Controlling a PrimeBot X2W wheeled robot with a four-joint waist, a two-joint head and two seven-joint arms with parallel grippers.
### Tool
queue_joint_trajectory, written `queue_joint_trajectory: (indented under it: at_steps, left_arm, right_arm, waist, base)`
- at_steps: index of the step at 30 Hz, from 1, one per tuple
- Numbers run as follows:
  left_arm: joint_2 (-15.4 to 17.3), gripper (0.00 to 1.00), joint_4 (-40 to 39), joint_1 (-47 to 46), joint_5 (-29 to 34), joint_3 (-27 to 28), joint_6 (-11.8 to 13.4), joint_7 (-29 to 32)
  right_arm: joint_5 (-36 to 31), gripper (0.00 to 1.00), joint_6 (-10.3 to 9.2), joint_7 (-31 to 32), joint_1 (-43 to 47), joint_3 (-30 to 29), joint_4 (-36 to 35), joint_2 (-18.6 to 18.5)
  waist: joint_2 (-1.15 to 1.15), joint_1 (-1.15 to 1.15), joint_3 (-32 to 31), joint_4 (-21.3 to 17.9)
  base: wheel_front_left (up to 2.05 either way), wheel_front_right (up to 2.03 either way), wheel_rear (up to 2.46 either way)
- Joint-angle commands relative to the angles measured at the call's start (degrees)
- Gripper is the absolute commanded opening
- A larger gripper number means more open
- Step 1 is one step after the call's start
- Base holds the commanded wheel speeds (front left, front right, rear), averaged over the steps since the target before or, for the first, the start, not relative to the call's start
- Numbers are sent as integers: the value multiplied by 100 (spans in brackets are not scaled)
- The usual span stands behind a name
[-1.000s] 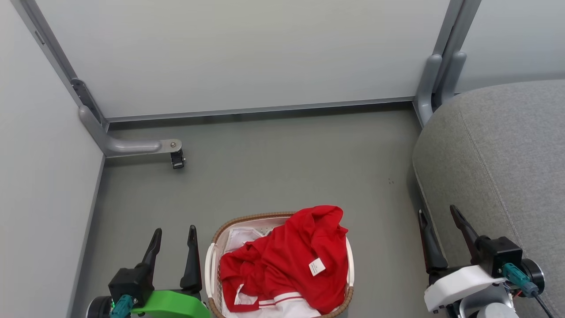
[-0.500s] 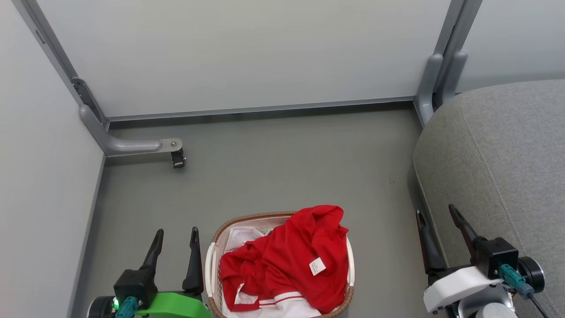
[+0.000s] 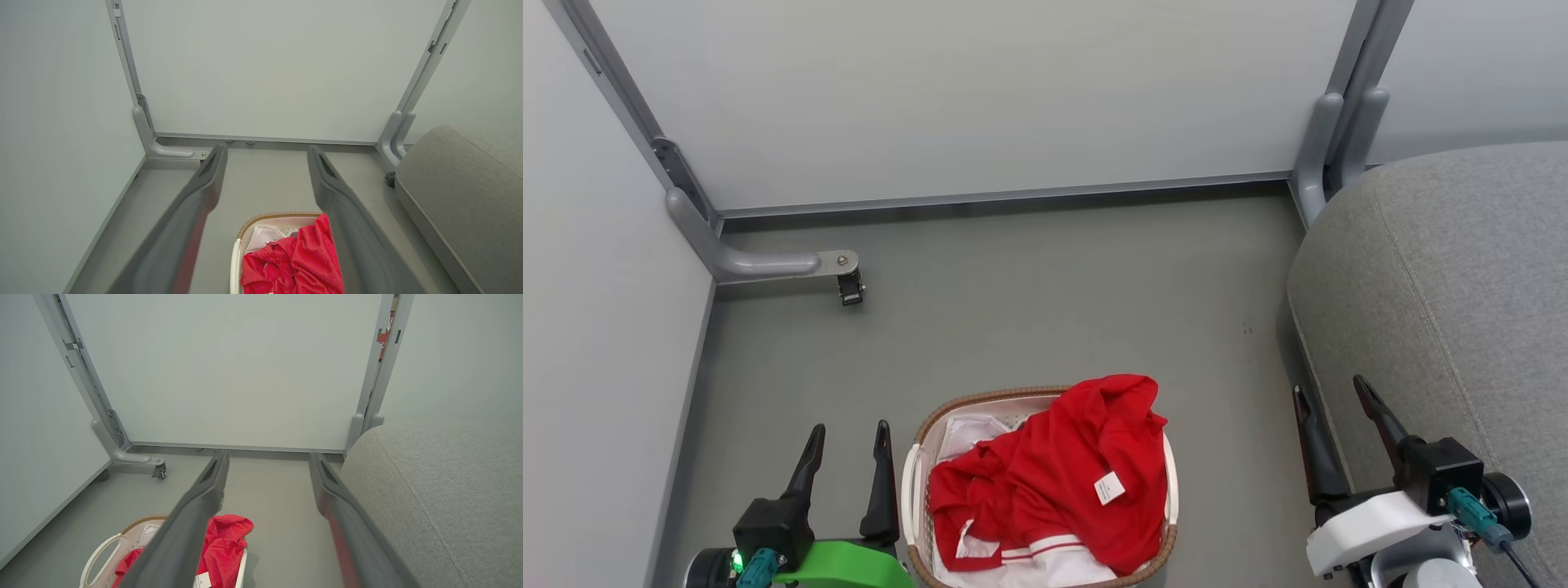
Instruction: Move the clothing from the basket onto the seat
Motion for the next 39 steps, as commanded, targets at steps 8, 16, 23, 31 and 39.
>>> queue_joint_trajectory:
  at_steps: [8, 16, 23, 31, 39]
  left_arm:
    - [36, 100, 2, -181, 167, -48, -58, -22]
    - [35, 100, 93, -889, 538, -80, -245, -22]
    - [74, 100, 728, -2044, 845, -322, -409, -15]
    - [83, 100, 2078, -3289, 885, -865, -529, -16]
    - [176, 100, 3337, -4188, 874, -1583, -549, -16]
  right_arm:
    - [5, 100, 0, -26, -130, -8, -137, -34]
    - [-35, 100, 0, -26, -623, -95, -362, -34]
    - [62, 100, -1, -20, -1388, -174, -632, -30]
    - [384, 100, -1, -21, -2286, -233, -877, -27]
    - [722, 100, -1, -20, -2769, -364, -1049, -22]
  waist:
    - [0, 0, 313, -49]
    - [0, 0, 1135, -222]
    - [0, 0, 2434, -566]
    - [0, 0, 3761, -1079]
    - [0, 0, 4576, -1522]
  base:
    - [0, 0, 0]
    - [0, 0, 0]
    - [0, 0, 0]
    - [0, 0, 0]
    - [0, 0, 0]
